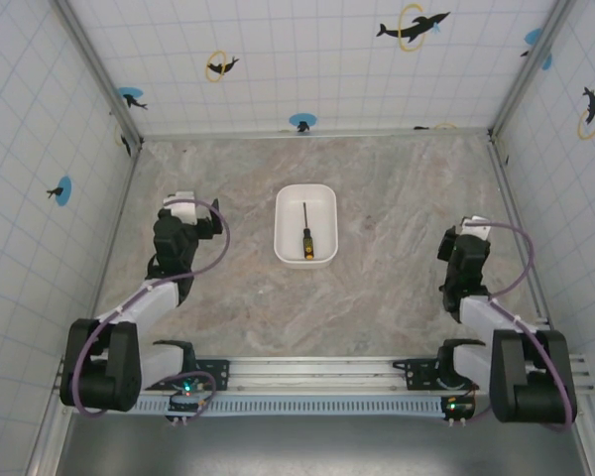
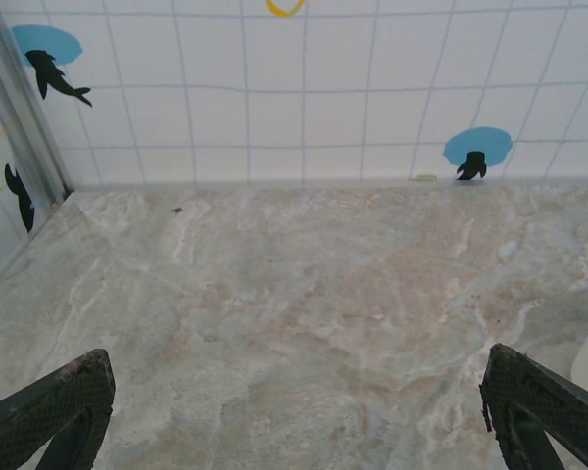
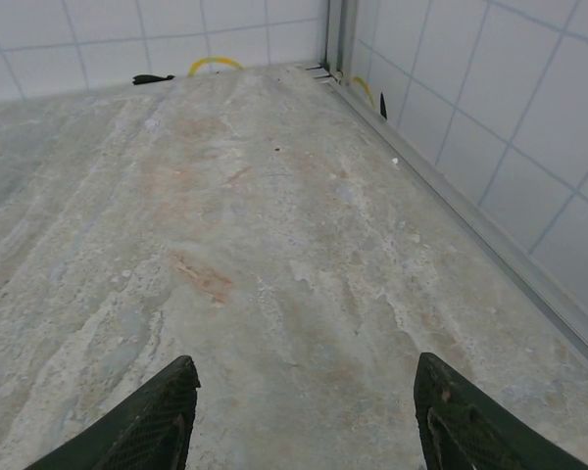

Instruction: Put the screwdriver in the bin

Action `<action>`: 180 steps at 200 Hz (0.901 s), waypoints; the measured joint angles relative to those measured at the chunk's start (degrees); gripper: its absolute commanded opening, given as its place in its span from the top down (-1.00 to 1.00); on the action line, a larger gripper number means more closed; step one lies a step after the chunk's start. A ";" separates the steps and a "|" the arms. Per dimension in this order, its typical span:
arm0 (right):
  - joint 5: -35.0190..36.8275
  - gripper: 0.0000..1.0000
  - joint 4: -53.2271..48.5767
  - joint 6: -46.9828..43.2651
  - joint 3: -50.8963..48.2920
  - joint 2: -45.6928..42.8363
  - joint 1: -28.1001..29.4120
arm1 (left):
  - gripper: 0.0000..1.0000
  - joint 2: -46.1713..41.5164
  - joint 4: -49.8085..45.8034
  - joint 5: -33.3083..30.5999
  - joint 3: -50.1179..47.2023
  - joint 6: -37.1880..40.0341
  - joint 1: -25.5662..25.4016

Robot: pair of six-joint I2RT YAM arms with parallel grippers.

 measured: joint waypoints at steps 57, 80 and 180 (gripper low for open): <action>0.20 -0.20 15.47 1.29 0.11 11.52 0.79 | -0.95 3.52 9.90 0.87 -4.26 2.49 1.33; 0.39 -0.21 18.12 0.92 1.16 17.27 2.25 | -0.95 3.52 11.82 1.36 -4.26 3.17 3.02; 0.57 -0.25 18.73 -0.28 3.78 18.93 3.19 | -0.95 13.97 22.99 2.64 -9.77 2.64 6.60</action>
